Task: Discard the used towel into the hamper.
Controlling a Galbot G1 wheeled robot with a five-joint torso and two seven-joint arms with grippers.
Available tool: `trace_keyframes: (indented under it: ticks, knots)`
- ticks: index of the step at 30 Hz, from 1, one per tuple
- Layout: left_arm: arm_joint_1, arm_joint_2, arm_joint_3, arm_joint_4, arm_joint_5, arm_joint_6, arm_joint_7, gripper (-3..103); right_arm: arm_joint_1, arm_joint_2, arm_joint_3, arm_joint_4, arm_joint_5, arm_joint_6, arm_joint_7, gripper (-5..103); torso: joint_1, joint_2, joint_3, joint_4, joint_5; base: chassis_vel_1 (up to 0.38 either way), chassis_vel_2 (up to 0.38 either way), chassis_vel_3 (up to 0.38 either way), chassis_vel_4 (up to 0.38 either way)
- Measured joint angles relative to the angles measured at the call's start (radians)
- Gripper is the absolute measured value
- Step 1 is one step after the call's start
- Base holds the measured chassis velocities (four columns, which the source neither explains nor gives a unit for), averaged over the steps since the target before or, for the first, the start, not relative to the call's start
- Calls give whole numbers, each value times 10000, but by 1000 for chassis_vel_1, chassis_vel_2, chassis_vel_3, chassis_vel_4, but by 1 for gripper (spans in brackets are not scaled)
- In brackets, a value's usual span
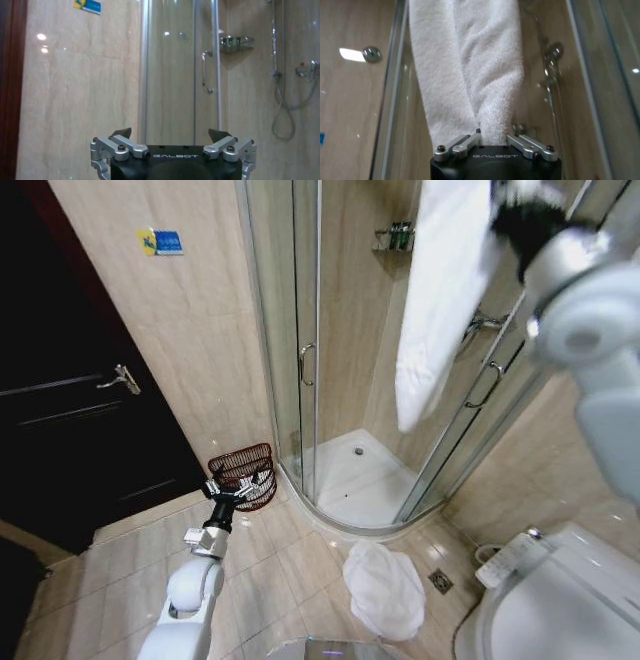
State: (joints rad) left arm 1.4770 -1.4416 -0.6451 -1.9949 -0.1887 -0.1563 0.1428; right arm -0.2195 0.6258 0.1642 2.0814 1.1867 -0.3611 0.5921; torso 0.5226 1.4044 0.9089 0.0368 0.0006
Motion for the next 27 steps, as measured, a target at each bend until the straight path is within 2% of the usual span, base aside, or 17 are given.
trace_keyframes:
  ticks: [4,7,8,11,12,14,15,19,20,21,24,25,27]
  knots:
    - [31,-102,22,-34,66,-2,2,100,-1457,68,441,487,-379,155,137,6,-1,0,0,3,-4,0,0,0,0]
    - [123,-179,-32,-175,81,6,-3,100,-2926,447,829,915,-955,209,156,6,0,1,-2,8,-12,0,0,0,0]
    - [123,-179,-32,-175,81,6,-3,100,-2926,447,829,915,-955,209,156,6,0,1,-2,8,-12,0,0,0,0]
    - [232,-169,-82,-255,64,12,0,100,-4466,1214,1419,1299,-1725,198,56,6,1,0,0,7,1,0,0,0,0]
    - [232,-169,-82,-255,64,12,0,100,-4466,1214,1419,1299,-1725,198,56,6,1,0,0,7,1,0,0,0,0]
    - [292,-126,-103,-297,-51,34,4,100,-5902,1957,2099,1647,-2553,198,-307,6,1,0,0,7,-7,0,0,0,0]
    - [292,-126,-103,-297,-51,34,4,100,-5902,1957,2099,1647,-2553,198,-307,6,1,0,0,7,-7,0,0,0,0]
    - [302,-56,-101,-278,-93,46,32,100,-8430,3639,3028,2117,-4520,459,-1013,6,1,-1,0,2,-4,0,0,0,0]
    - [299,-53,-95,-267,-93,46,37,100,-8801,3977,3104,2177,-4921,602,-1122,6,0,0,-1,2,-9,0,0,0,0]
    - [299,-53,-95,-267,-93,46,37,100,-8801,3977,3104,2177,-4921,602,-1122,6,0,0,-1,2,-9,0,0,0,0]
    - [284,-43,-45,-233,-92,32,54,100,-10319,5459,3206,2241,-6992,1332,-1745,6,0,0,-2,3,-5,0,0,0,0]
    - [284,-43,-45,-233,-92,32,54,100,-10319,5459,3206,2241,-6992,1332,-1745,6,0,0,-2,3,-5,0,0,0,0]
    - [286,-26,-42,-247,-103,28,58,100,-10923,6089,3102,2207,-8028,1761,-1890,6,0,0,-2,5,-11,0,0,0,0]
